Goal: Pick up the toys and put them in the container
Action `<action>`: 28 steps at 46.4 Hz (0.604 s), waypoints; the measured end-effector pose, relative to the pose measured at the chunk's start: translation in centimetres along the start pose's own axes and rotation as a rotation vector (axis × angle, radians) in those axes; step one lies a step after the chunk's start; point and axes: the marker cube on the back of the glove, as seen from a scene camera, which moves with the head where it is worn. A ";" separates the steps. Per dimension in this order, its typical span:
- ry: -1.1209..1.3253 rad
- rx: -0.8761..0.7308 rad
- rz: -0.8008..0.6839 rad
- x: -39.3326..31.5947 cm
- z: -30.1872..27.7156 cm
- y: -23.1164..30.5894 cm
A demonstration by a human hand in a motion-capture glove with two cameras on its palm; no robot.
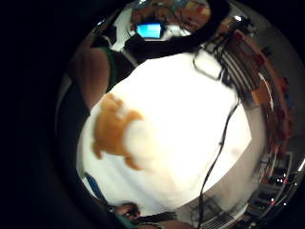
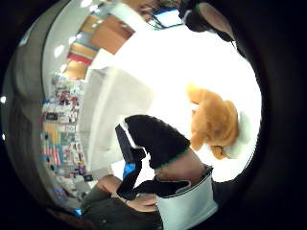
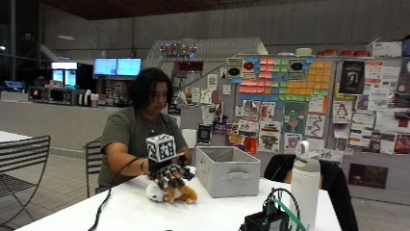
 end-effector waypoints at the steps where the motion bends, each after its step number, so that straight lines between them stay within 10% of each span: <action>1: 0.013 -0.012 0.006 0.4 1.4 0.1; 16: 0.406 0.241 -0.152 -0.7 7.3 3.5; 28: 0.277 0.439 -0.141 -0.1 5.2 4.3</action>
